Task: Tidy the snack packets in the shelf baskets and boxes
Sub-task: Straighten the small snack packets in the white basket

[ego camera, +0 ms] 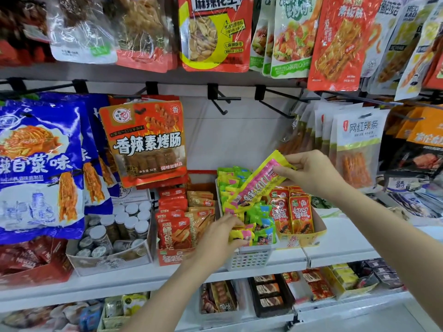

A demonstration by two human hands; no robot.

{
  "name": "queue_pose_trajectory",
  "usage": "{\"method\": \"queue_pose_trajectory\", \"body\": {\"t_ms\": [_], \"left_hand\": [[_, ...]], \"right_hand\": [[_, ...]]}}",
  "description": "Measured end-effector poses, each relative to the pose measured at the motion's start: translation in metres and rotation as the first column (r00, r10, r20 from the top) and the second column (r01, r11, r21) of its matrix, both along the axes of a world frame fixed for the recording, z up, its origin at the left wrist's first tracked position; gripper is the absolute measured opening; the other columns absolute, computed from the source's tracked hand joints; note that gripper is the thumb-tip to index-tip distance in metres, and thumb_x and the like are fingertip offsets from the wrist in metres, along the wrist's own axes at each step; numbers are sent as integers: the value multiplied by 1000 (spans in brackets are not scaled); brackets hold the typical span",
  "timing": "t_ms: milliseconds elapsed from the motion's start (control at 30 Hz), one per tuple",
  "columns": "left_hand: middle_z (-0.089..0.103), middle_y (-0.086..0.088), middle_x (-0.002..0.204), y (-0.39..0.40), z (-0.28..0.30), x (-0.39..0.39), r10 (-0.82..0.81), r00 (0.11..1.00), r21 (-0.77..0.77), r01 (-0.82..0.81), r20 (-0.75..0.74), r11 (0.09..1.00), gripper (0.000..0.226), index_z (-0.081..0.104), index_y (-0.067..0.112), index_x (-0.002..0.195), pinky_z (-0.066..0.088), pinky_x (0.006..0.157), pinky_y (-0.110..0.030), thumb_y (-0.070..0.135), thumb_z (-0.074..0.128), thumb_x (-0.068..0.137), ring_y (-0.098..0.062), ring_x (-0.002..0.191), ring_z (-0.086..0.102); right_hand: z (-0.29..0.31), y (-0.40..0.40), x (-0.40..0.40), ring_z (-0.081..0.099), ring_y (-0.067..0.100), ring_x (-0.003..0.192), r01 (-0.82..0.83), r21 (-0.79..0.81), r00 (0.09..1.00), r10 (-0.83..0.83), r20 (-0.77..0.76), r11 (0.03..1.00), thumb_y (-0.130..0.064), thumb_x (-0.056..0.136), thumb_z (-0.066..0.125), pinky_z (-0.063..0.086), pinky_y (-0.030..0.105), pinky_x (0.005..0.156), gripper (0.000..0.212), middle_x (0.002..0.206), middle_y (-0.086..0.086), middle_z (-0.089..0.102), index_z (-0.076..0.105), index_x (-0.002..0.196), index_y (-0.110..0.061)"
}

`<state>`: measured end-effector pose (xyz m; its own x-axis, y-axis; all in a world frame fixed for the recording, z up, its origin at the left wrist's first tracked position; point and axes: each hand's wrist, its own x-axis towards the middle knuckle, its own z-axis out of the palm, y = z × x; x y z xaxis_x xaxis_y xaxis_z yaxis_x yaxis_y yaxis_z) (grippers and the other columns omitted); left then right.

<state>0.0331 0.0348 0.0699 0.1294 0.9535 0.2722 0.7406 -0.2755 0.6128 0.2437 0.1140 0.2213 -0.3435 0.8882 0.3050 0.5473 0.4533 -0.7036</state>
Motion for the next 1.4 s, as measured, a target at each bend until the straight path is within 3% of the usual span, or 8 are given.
{"method": "queue_pose_trajectory", "body": {"t_ms": [267, 400, 600, 733, 900, 1033, 1300, 1400], "left_hand": [[59, 10, 128, -7, -7, -6, -21, 997, 28, 19, 69, 999, 33, 64, 21, 120, 46, 96, -31, 29, 71, 88, -10, 110, 58], [53, 10, 118, -6, -11, -6, 12, 996, 42, -16, 92, 999, 31, 68, 19, 112, 46, 89, -28, 29, 76, 84, -14, 100, 58], [23, 12, 155, -2, -13, -9, 13, 998, 118, -21, 66, 993, 23, 73, 24, 104, 15, 114, -26, 31, 77, 82, -5, 140, 14], [41, 9, 149, 0, -10, -13, -41, 995, 43, 37, 95, 998, 25, 70, 18, 106, 35, 95, -15, 29, 75, 84, -13, 116, 54], [51, 12, 134, -3, -13, -12, -29, 995, 83, 22, 90, 996, 24, 70, 17, 108, 44, 89, -27, 30, 72, 87, -12, 96, 55], [54, 13, 123, -5, -16, -11, -35, 995, 97, 25, 98, 995, 22, 67, 17, 106, 46, 76, -27, 31, 70, 88, -15, 77, 56], [57, 9, 116, -5, -15, -12, -38, 995, 81, 30, 96, 996, 25, 67, 14, 106, 47, 76, -30, 30, 70, 88, -17, 80, 57], [57, 12, 122, -5, -13, -12, -38, 994, 62, 32, 101, 998, 26, 68, 18, 110, 49, 84, -32, 31, 70, 88, -18, 89, 62]], "right_hand": [[-52, 2, -46, 52, 5, 53, -41, 60, 899, 11, 437, 997, -36, 85, 73, 45, 29, 60, 39, 56, 4, 55, 67, 72, 0], [-78, -6, -69, 65, 23, 97, -90, -5, 826, 78, 558, 996, -39, 82, 75, 51, 34, 87, 37, 100, 7, 73, 74, 108, -12], [-78, -1, -61, 68, 13, 85, 3, 24, 847, -15, 532, 1000, -34, 75, 82, 55, 30, 77, 16, 82, -5, 75, 77, 86, -23], [-88, -1, -66, 67, 9, 84, -123, -94, 831, 154, 535, 988, -30, 83, 76, 54, 32, 86, 12, 89, -4, 76, 79, 91, -22], [-73, 20, -50, 57, 2, 68, -45, 101, 898, -4, 440, 994, -34, 86, 72, 48, 20, 70, 16, 93, -3, 76, 79, 95, -22], [-87, 20, -64, 61, 15, 95, -68, 87, 840, 10, 543, 994, -40, 81, 76, 49, 30, 82, 29, 112, 1, 69, 75, 108, -28], [-97, 11, -78, 55, 21, 114, -41, 126, 832, -36, 554, 991, -38, 79, 76, 44, 38, 95, 21, 114, 0, 64, 75, 91, -22], [-73, 11, -63, 67, 16, 95, -79, 48, 906, 51, 421, 996, -30, 84, 73, 52, 28, 85, 18, 103, 3, 72, 69, 90, -14]]}}
